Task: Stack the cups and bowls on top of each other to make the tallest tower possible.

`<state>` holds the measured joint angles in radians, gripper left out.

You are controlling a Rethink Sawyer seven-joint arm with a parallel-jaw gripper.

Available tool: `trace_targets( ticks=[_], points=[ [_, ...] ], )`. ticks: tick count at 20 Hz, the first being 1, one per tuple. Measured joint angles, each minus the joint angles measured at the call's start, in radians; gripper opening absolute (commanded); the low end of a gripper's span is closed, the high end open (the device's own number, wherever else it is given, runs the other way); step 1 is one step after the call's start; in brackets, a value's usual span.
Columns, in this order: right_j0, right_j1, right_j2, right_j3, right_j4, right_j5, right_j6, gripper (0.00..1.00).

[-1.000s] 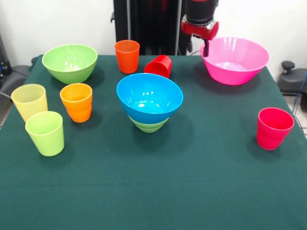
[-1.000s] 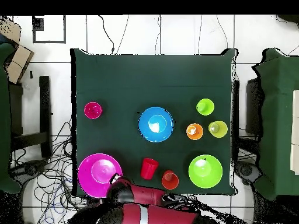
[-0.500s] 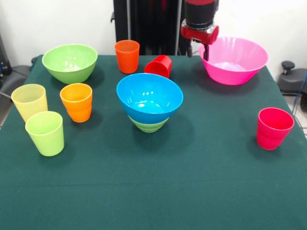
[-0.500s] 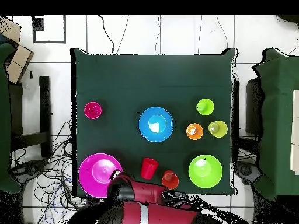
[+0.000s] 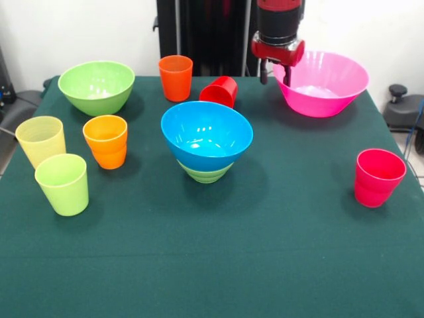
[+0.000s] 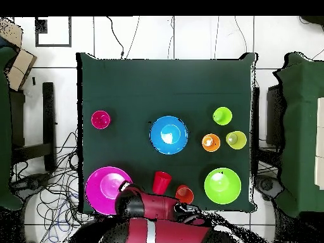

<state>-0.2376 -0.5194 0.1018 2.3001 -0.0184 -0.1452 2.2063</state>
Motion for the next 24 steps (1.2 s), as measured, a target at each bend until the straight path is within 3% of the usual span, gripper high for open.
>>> trace_targets(
  ticks=[17, 18, 24],
  points=[
    [0.048, 0.059, 0.0, -0.014, 0.002, 0.0, 0.0, 1.0],
    [0.048, 0.066, 0.0, -0.014, 0.001, 0.0, 0.0, 0.0],
    [0.05, 0.056, 0.004, -0.012, 0.001, 0.001, 0.0, 0.0]
  ],
)
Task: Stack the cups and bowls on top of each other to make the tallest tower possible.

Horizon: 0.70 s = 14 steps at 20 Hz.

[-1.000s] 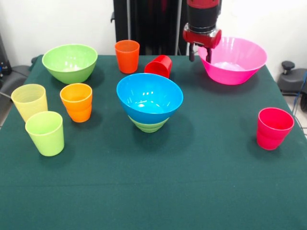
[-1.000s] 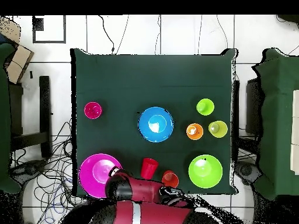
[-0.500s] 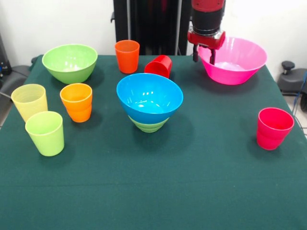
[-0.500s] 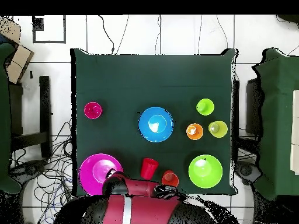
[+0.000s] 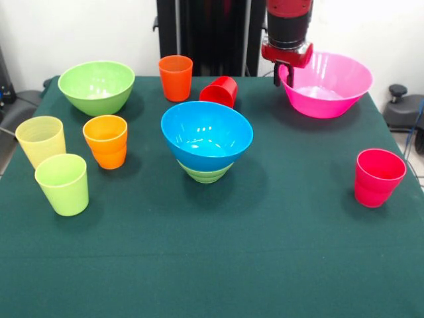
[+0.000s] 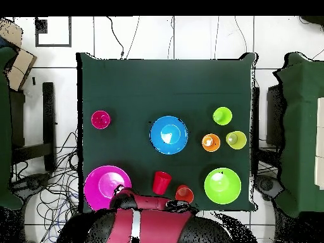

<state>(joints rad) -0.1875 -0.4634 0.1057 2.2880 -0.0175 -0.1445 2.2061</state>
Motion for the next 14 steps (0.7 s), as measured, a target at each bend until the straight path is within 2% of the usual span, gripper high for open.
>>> trace_targets(
  ticks=[14],
  points=[
    [-0.015, -0.014, 0.01, 0.002, 0.0, 0.0, 0.0, 0.0]
  ],
)
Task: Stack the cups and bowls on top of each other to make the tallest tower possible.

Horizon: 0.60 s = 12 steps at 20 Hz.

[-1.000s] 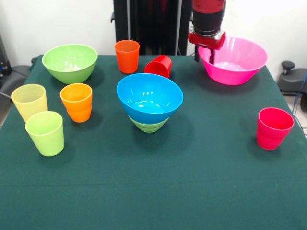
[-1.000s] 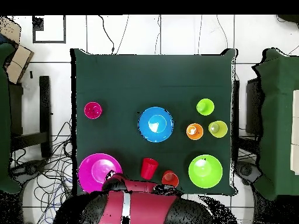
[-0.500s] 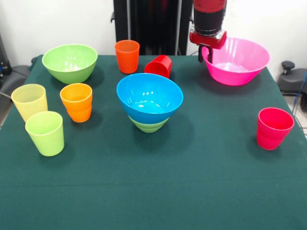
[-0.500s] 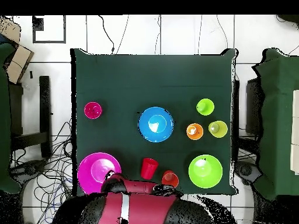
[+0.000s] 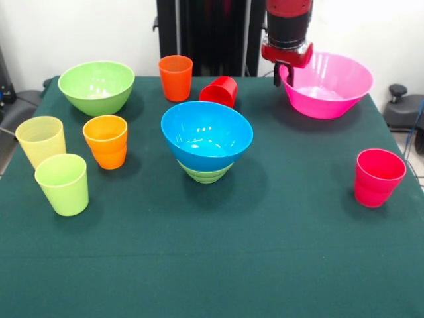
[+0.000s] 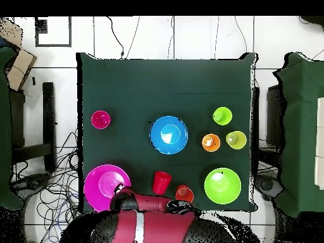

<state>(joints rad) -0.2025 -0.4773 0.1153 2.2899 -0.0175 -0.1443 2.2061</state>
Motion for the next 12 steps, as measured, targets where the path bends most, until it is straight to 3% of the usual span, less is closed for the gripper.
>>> trace_targets(
  ticks=[12],
  points=[
    [-0.069, -0.071, 0.04, 0.0, 0.0, 0.0, 0.0, 0.0]
  ],
)
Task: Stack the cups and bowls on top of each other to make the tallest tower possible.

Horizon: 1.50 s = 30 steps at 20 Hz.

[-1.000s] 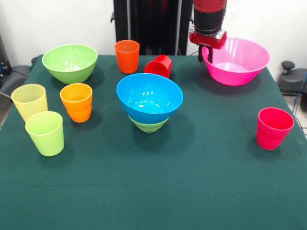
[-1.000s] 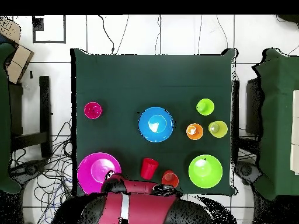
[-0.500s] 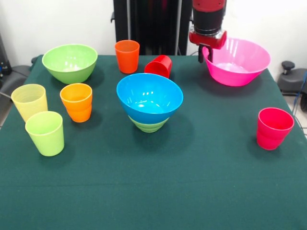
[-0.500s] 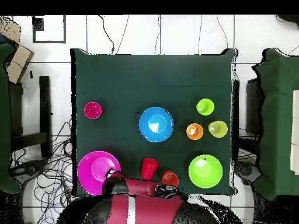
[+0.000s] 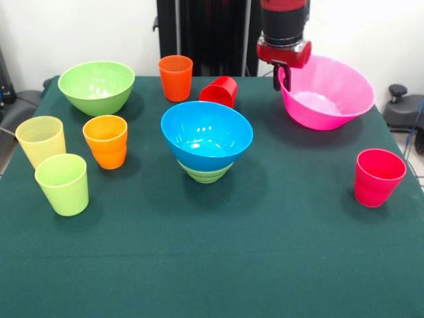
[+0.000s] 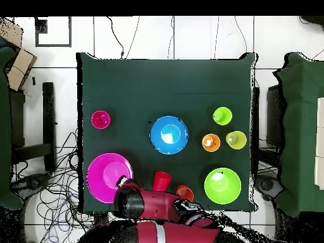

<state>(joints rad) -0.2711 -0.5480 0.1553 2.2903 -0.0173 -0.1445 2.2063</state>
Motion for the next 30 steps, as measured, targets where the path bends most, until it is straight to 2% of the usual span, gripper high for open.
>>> trace_targets(
  ticks=[16, 23, 30],
  points=[
    [-0.087, -0.1, 0.087, 0.001, 0.0, 0.024, 0.0, 0.0],
    [-0.16, -0.166, 0.151, 0.001, -0.001, 0.085, 0.0, 0.0],
    [-0.249, -0.256, 0.259, 0.002, 0.009, 0.164, 0.0, 0.0]
  ],
)
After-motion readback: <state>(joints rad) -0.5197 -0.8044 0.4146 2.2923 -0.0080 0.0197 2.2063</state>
